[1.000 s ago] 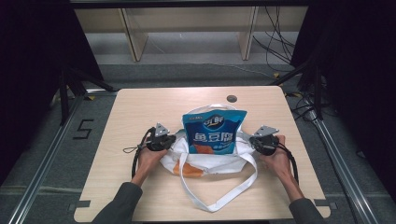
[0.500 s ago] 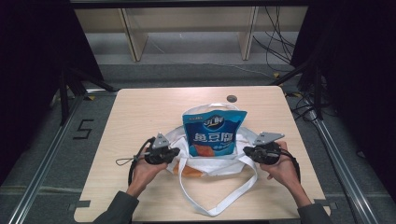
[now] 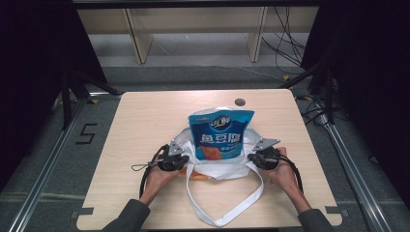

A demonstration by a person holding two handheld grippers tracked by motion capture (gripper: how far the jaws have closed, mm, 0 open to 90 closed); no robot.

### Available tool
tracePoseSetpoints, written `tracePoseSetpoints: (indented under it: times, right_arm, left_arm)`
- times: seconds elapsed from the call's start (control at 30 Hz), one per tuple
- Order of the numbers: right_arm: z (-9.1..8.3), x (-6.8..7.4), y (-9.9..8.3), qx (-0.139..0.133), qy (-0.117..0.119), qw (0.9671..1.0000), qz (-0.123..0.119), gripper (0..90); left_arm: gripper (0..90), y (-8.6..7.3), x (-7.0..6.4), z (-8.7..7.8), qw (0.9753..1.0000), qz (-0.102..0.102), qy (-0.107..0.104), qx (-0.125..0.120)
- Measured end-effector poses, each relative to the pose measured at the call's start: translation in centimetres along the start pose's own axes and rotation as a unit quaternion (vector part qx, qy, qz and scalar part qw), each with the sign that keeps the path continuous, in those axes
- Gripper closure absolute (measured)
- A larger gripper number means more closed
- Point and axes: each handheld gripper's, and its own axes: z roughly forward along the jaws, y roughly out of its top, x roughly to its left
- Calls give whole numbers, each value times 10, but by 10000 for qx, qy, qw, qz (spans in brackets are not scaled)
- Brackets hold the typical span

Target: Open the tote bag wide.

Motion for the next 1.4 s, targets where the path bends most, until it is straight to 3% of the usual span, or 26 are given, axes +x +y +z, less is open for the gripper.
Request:
tracePoseSetpoints:
  times: [0.13,0.3,0.33,0.37,0.4,0.43,0.5,0.57,0.63,0.7,0.93,1.07,1.1,1.2,1.4]
  right_arm:
    - [4,-5,5,80,-6,10000,-2,900]
    - [11,-11,9,-61,-45,10000,61,900]
    - [12,-11,10,-22,-36,9999,113,900]
    - [13,-13,11,-52,-47,9999,113,900]
    - [14,-13,12,-56,-57,9999,152,900]
    - [16,-15,13,-63,-62,9999,144,900]
    - [18,-16,14,-90,-109,9998,155,900]
    - [21,-19,17,-83,-113,9997,203,900]
    - [23,-20,17,-108,-146,9997,191,900]
    - [24,-21,19,-65,-145,9997,192,900]
    - [28,-26,20,-157,-176,9993,305,898]
    - [29,-28,22,-133,-216,9994,225,898]
    - [29,-28,23,-114,-212,9994,243,897]
    - [31,-29,23,-178,-267,9991,259,896]
    - [30,-30,22,-252,-257,9988,340,841]
  left_arm:
    - [892,3,9,6,9999,-139,57,-63]
    - [892,9,22,16,9997,-165,164,-111]
    - [892,10,22,18,9992,-326,163,-149]
    - [891,11,25,19,9995,-235,184,-81]
    - [892,12,25,21,9991,-319,222,-157]
    - [891,12,29,20,9995,-213,224,-88]
    - [891,12,29,23,9988,-399,183,-196]
    - [891,13,32,23,9992,-327,191,-143]
    - [892,14,31,25,9987,-415,223,-191]
    - [891,15,33,25,9991,-319,245,-134]
    - [890,16,33,27,9986,-426,241,-202]
    - [890,17,35,28,9989,-332,292,-159]
    - [889,17,35,30,9984,-467,255,-212]
    - [889,18,36,30,9984,-419,294,-221]
    - [863,17,40,30,9974,-619,143,-339]
